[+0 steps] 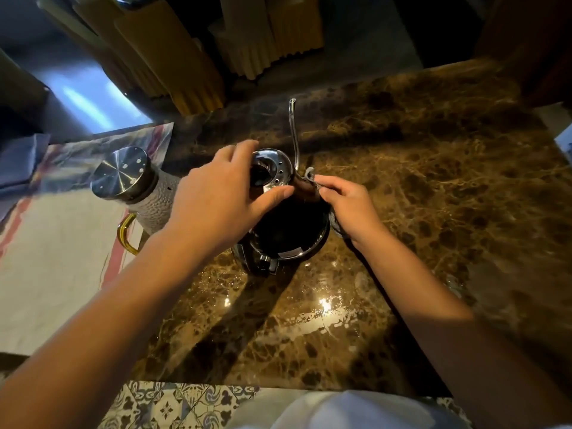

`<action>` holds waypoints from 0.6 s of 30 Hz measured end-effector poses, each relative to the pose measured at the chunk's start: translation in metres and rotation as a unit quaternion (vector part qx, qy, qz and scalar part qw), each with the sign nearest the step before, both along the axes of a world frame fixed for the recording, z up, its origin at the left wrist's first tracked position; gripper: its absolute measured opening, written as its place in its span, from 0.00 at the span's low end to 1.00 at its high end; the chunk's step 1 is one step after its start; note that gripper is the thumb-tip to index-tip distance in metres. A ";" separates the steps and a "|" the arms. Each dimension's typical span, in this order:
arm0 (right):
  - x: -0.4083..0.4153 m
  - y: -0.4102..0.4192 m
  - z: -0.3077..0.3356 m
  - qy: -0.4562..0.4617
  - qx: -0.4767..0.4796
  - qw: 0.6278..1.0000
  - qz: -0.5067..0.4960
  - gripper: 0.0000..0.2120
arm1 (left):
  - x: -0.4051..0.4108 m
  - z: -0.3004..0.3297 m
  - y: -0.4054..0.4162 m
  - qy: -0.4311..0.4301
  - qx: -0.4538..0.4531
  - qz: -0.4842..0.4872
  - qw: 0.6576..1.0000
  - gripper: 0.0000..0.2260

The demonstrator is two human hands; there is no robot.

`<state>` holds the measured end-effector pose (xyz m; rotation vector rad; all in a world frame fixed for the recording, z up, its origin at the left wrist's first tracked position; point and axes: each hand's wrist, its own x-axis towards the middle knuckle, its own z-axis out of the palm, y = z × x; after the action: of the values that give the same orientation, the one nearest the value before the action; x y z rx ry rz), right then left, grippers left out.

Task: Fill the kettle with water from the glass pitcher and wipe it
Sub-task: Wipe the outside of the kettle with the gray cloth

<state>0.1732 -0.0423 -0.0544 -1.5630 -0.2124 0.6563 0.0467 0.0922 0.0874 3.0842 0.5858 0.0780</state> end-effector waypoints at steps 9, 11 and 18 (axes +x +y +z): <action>-0.009 -0.005 0.028 -0.061 0.060 0.996 -0.004 0.13 | 0.009 -0.010 0.003 0.005 0.075 -0.039 0.996 0.35; -0.004 -0.003 0.039 -0.062 0.077 0.995 0.006 0.13 | 0.010 -0.005 0.015 0.017 0.029 -0.088 0.996 0.35; 0.000 0.007 0.039 -0.006 0.116 0.993 0.032 0.17 | 0.014 0.009 0.033 0.062 -0.073 -0.167 0.981 0.36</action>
<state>0.1731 -0.0352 -0.0154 -1.3419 -0.3369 0.6491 0.0608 0.1248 0.0960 3.0077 0.0634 -0.1516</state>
